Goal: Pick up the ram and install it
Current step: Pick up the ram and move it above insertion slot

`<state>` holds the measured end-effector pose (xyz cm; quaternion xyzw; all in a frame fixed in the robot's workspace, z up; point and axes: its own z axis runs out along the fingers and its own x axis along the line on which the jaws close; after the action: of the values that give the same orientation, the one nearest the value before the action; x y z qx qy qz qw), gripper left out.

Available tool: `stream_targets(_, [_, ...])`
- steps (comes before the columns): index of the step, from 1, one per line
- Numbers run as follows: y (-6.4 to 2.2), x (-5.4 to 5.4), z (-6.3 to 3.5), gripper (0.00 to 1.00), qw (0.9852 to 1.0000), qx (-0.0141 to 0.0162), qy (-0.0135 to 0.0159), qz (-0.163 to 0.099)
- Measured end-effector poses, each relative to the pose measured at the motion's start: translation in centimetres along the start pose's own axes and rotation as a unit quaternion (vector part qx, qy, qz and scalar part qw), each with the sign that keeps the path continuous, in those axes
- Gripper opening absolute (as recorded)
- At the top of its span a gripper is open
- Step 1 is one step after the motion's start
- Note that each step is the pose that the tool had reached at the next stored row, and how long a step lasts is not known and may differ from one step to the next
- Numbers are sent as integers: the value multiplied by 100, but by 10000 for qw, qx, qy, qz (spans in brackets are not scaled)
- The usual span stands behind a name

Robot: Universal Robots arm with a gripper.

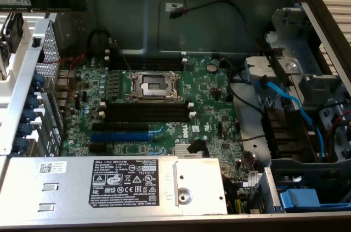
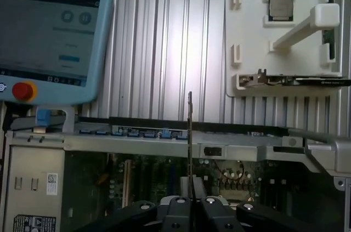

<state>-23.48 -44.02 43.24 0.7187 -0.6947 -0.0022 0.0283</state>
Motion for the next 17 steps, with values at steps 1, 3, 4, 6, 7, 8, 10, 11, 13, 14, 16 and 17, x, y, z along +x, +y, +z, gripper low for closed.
stream_targets(1, [-43, 5, -3, 12, 10000, -1, -2, -1])
stream_targets(3, [-136, 17, -7, 12, 10000, -3, -7, -1])
stream_targets(4, [-181, 21, -9, 12, 10000, -3, -8, -1])
stream_targets(6, [-273, 31, -12, 12, 10000, -5, -12, -1])
stream_targets(7, [-361, 40, -16, 12, 10000, -6, -15, -1])
stream_targets(8, [-452, 53, -20, 12, 10000, -7, -17, -2])
stream_targets(10, [-541, 67, -23, 12, 10000, -7, -19, -2])
stream_targets(11, [-586, 74, -24, 12, 10000, -7, -20, -2])
stream_targets(13, [-680, 90, -23, 12, 10000, -7, -22, -1])
stream_targets(14, [-726, 98, -20, 12, 10000, -7, -22, -2])
stream_targets(16, [-815, 110, -8, 12, 10000, -7, -23, -1])
stream_targets(17, [-864, 116, 2, 12, 10000, -7, -23, -2])
